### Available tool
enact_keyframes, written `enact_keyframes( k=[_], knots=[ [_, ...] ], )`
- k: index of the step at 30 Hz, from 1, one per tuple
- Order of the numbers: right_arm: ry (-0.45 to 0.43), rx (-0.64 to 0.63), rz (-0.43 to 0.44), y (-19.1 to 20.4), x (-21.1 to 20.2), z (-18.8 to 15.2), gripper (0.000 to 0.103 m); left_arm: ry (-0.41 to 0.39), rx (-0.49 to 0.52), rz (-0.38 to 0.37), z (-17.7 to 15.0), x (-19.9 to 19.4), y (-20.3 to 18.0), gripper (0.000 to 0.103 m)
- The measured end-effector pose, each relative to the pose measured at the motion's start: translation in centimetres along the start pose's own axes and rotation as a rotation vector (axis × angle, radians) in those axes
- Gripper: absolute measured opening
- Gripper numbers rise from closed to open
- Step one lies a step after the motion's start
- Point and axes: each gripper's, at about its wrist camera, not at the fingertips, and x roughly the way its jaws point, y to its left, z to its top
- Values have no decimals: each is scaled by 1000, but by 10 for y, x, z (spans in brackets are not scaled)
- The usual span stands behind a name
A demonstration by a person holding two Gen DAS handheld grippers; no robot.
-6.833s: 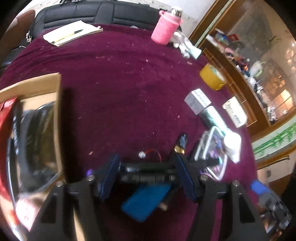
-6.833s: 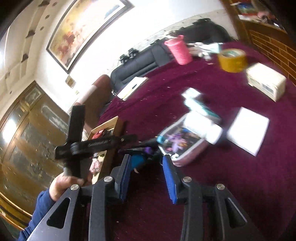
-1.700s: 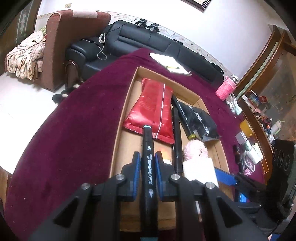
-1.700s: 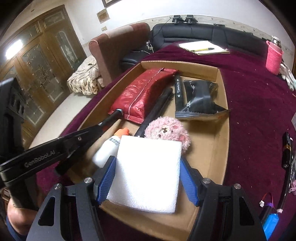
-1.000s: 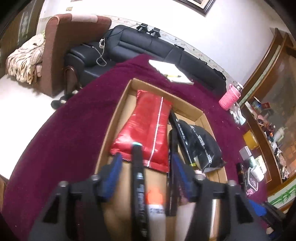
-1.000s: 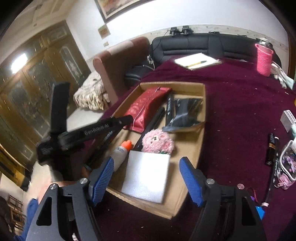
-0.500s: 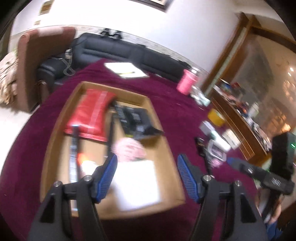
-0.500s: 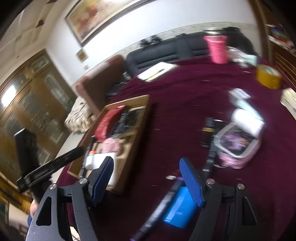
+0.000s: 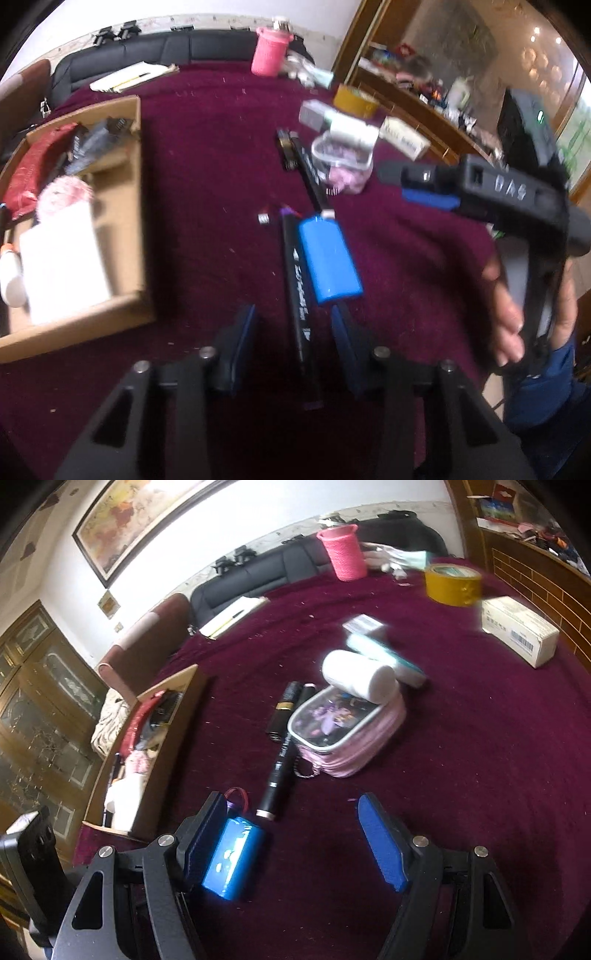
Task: Organize objects
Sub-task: 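Grasp a black marker with the left tool while the right grasps another marker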
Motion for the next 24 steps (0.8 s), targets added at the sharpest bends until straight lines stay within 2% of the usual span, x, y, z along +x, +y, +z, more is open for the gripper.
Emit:
enact_keyframes(
  k=[2,4,5,7,9,12,13,15,24],
  knots=[
    [15,0,-12,0,6,3,77,16,24,47,1,9,-6,39],
    [32,-4,-27,2,12,6,61,22,58,79,3,12,-14,39],
    [45,1,-22,2,16,10,59,28,71,96,5,14,-17,38],
    [81,0,-24,5,28,17,40,27,88,129,7,14,-19,27],
    [108,-14,-41,11,40,21,38,15,86,151,8,13,-16,15],
    [137,-45,-60,22,57,24,37,7,82,146,6,11,-11,14],
    [148,-43,-53,24,63,25,28,6,76,140,6,11,-10,14],
    [167,-53,-70,29,74,27,20,6,82,141,6,12,-10,15],
    [129,-148,-177,33,104,52,16,7,88,151,20,23,-11,15]
  ],
)
